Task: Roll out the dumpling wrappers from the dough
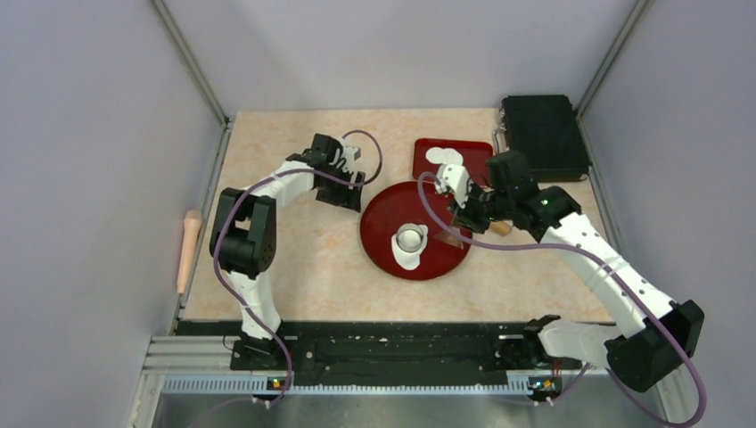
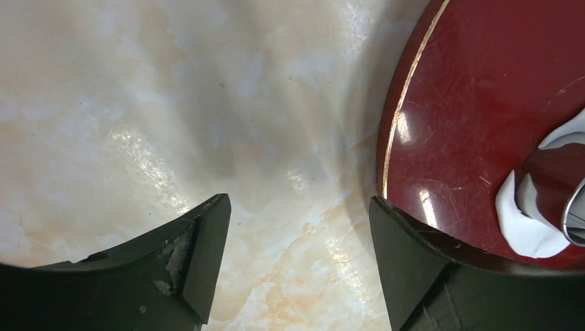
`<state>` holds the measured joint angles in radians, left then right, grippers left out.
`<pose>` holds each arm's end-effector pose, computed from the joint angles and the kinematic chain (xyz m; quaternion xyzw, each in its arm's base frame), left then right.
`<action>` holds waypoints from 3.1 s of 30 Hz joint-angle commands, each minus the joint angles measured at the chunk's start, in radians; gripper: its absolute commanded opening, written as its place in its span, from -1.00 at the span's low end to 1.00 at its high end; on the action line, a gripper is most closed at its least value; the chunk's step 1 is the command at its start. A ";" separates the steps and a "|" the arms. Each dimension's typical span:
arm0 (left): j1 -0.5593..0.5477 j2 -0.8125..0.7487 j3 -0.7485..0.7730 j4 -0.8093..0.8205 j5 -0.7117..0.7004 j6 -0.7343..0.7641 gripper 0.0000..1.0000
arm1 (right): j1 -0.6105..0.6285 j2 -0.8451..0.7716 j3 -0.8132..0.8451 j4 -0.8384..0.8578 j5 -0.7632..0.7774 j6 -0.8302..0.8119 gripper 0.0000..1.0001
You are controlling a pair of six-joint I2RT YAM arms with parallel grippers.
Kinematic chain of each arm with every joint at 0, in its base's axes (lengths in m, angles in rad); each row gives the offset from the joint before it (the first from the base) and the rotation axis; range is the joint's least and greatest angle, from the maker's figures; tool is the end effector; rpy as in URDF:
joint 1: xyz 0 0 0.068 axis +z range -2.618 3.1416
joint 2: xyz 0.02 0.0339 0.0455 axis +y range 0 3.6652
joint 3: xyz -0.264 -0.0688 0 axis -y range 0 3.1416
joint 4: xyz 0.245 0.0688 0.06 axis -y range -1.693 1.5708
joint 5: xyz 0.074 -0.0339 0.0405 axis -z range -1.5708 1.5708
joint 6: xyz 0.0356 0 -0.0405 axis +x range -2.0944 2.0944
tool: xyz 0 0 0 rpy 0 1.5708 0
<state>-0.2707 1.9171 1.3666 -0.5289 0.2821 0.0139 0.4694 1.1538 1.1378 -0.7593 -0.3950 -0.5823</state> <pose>0.3836 -0.1167 0.1894 0.1700 0.9458 -0.1661 0.2214 0.2037 0.1187 0.3362 -0.5195 0.7437 0.1592 0.3894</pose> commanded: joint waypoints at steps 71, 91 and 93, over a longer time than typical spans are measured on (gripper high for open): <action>-0.067 -0.001 -0.014 0.071 0.047 -0.033 0.25 | 0.216 0.279 0.108 0.042 0.134 -0.030 -1.00; -0.096 0.049 0.011 0.034 0.011 -0.023 -0.50 | 0.374 0.341 0.110 -0.078 0.443 -0.125 -1.00; -0.099 0.054 0.015 0.027 0.005 -0.023 -0.71 | 0.375 0.338 0.105 -0.078 0.453 -0.126 -1.00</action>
<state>-0.3611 1.9537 1.3453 -0.4850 0.3138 -0.0242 0.8425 1.4578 1.2663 -0.7700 -0.0284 -0.6971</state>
